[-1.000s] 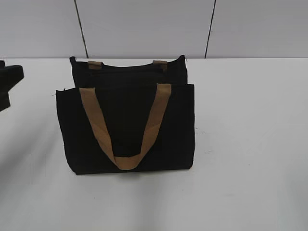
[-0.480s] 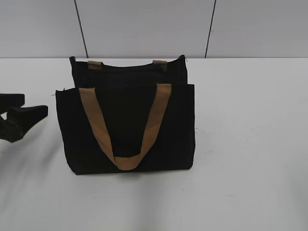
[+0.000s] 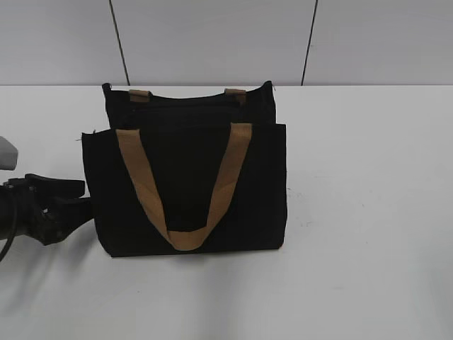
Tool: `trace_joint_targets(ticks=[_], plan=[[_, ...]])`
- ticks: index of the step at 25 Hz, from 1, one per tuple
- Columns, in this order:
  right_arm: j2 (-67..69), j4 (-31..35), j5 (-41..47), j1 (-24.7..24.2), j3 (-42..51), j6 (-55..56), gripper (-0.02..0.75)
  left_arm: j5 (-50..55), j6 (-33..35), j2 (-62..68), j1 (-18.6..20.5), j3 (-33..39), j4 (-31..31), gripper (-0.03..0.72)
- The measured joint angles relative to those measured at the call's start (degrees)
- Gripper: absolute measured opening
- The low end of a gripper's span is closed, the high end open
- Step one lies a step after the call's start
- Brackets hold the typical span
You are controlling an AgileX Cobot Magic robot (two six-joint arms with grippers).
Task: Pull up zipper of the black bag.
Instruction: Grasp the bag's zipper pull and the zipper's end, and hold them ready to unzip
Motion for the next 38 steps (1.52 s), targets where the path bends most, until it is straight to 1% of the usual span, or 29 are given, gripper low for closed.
trace_joint_targets(ticks=[4, 7, 11, 18, 22, 30, 38], plan=[[0.00, 0.00, 0.00, 0.00, 0.00, 0.00, 0.401, -0.91, 0.08, 3.74, 0.00, -3.08, 1.91, 0.537], [0.00, 0.00, 0.00, 0.00, 0.00, 0.00, 0.401, -2.33, 0.14, 4.47, 0.00, -4.50, 2.52, 0.537], [0.00, 0.00, 0.00, 0.00, 0.00, 0.00, 0.401, -3.29, 0.14, 4.47, -0.20, -5.98, 4.81, 0.533], [0.00, 0.00, 0.00, 0.00, 0.00, 0.00, 0.401, -3.28, 0.19, 5.09, -2.45, -9.10, 5.64, 0.528], [0.00, 0.00, 0.00, 0.00, 0.00, 0.00, 0.401, -2.70, 0.19, 6.90, -3.50, -11.62, 7.25, 0.519], [0.00, 0.00, 0.00, 0.00, 0.00, 0.00, 0.401, -1.58, 0.19, 7.10, -3.88, -12.28, 7.38, 0.517], [0.00, 0.00, 0.00, 0.00, 0.00, 0.00, 0.401, -1.45, 0.19, 7.28, -4.17, -12.79, 5.62, 0.517]])
